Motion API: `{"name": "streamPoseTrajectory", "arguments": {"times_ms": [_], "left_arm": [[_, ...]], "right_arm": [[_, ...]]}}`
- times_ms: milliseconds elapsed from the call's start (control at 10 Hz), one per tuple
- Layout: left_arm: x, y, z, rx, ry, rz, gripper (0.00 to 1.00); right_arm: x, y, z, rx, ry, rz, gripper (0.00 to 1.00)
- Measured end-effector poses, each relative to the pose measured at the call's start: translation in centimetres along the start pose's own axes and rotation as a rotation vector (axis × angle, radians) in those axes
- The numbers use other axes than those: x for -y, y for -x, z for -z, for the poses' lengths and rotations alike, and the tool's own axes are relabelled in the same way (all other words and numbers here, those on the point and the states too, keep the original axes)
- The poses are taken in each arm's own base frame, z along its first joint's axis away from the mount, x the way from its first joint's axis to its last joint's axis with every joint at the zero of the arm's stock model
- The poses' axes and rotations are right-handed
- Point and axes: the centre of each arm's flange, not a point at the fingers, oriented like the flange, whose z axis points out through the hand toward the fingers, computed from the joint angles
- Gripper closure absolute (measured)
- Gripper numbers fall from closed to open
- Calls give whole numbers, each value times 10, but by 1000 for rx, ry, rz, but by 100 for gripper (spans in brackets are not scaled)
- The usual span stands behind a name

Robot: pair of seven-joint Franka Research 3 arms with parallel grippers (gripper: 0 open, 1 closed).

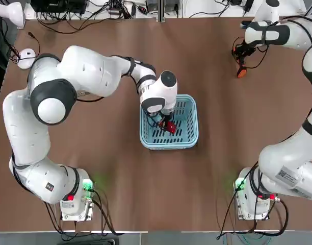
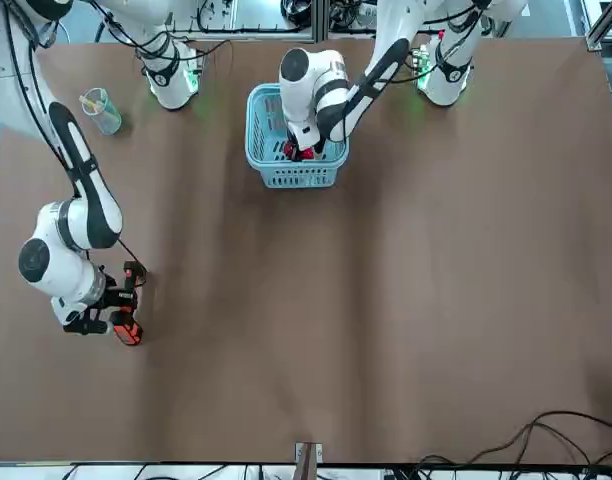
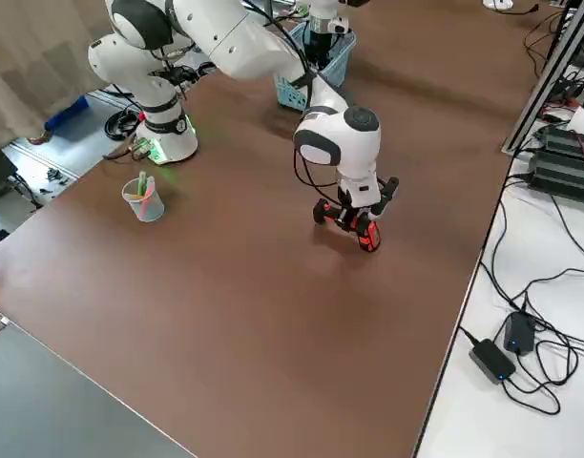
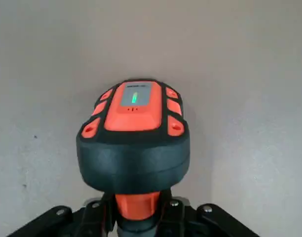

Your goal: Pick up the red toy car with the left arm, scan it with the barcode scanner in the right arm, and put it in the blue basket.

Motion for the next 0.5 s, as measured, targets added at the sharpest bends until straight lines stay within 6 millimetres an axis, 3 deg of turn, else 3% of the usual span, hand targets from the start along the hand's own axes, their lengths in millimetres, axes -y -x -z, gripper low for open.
{"name": "streamPoseTrajectory", "arguments": {"times_ms": [100,200,300,400,500], "left_arm": [[-1,-1,0,-1,0,1,54],[-1,0,0,0,1,1,43],[-1,0,0,0,2,1,29],[-1,0,1,0,2,1,29],[-1,0,1,0,2,1,29]], "right_arm": [[0,0,0,0,0,-3,63],[0,0,0,0,0,-4,61],[0,0,-3,1,-3,-4,52],[1,1,-6,3,-5,-5,49],[1,1,-7,3,-6,-5,35]]}}
